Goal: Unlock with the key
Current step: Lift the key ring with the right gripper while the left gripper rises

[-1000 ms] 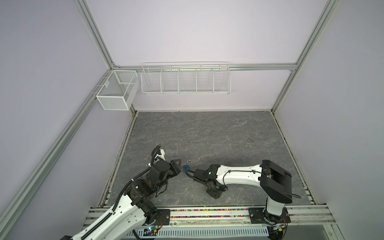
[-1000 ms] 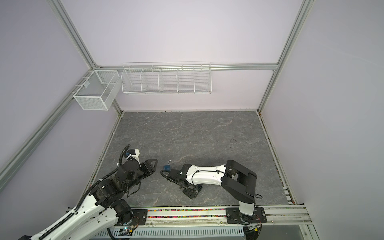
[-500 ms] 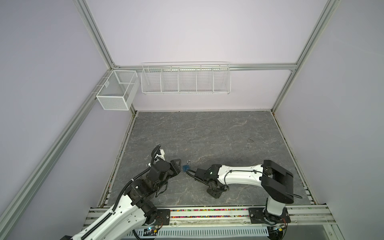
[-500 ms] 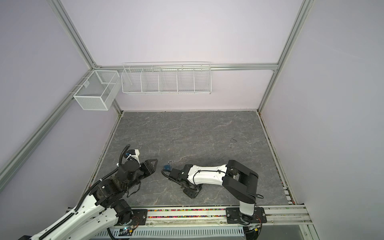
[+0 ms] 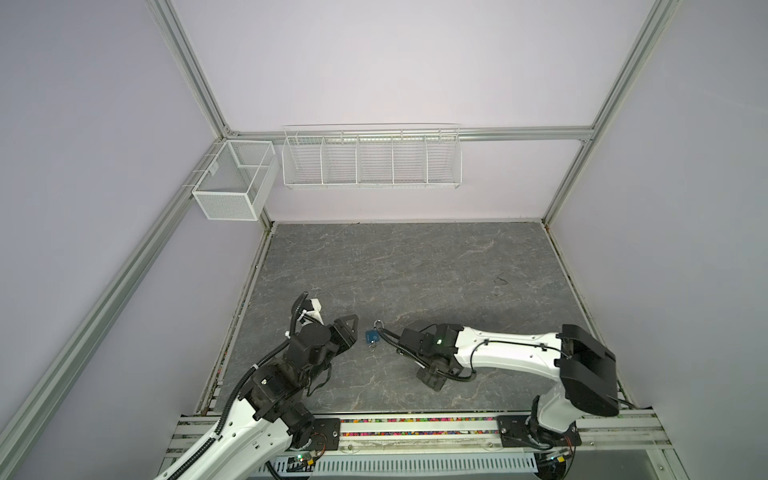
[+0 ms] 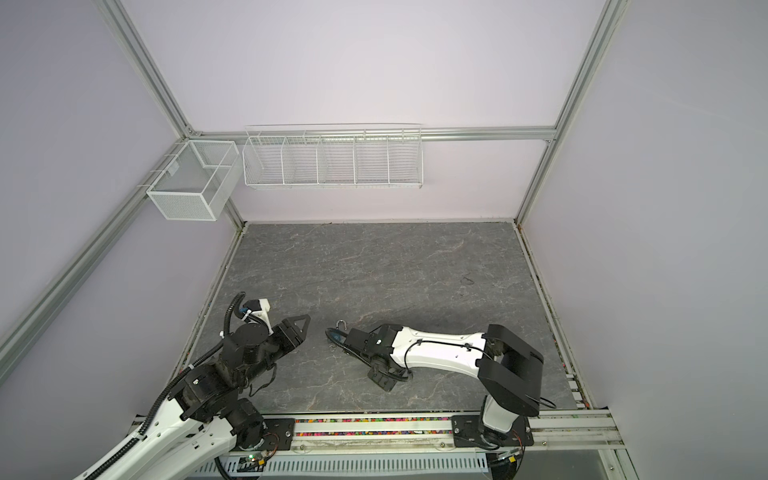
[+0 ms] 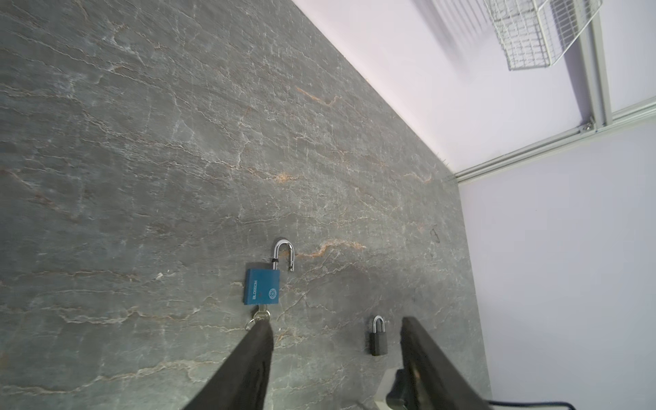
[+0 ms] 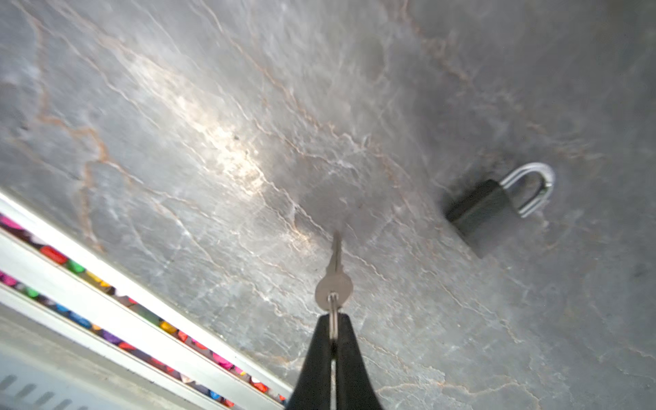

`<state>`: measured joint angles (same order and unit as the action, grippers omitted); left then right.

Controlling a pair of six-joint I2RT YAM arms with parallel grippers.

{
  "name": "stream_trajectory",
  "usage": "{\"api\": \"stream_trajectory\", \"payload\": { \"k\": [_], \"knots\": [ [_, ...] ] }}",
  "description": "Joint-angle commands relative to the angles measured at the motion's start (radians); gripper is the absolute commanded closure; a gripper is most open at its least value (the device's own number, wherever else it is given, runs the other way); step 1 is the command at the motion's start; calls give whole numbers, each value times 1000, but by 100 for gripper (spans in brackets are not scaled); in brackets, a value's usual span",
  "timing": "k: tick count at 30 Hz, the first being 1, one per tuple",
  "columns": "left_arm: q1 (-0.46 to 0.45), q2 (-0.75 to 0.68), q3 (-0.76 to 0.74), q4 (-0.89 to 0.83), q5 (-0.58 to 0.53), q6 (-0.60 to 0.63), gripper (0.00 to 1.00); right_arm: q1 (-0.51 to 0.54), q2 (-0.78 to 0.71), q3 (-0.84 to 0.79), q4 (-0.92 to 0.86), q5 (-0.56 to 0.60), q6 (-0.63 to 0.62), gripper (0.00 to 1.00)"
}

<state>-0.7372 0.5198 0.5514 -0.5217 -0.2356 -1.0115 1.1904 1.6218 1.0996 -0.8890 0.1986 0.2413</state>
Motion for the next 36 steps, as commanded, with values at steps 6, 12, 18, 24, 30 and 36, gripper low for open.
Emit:
{"api": "stream_trajectory", "payload": {
  "k": [6, 12, 18, 24, 30, 36],
  "knots": [
    [90, -7, 27, 127, 159, -186, 39, -68, -162, 78, -6, 18, -33, 93],
    [90, 65, -56, 457, 231, -450, 36, -121, -192, 192, 11, -20, -5, 94],
    [76, 224, -21, 646, 304, -634, 35, -146, -188, 254, 105, 2, 34, 94],
    [15, 292, -2, 733, 220, -789, 34, -158, -154, 316, 179, 2, 75, 94],
    [-42, 346, -18, 816, 171, -954, 33, -159, -128, 353, 244, 7, 84, 94],
    [-80, 377, 13, 815, 122, -1019, 32, -159, -133, 367, 304, 47, 90, 93]
  ]
}}
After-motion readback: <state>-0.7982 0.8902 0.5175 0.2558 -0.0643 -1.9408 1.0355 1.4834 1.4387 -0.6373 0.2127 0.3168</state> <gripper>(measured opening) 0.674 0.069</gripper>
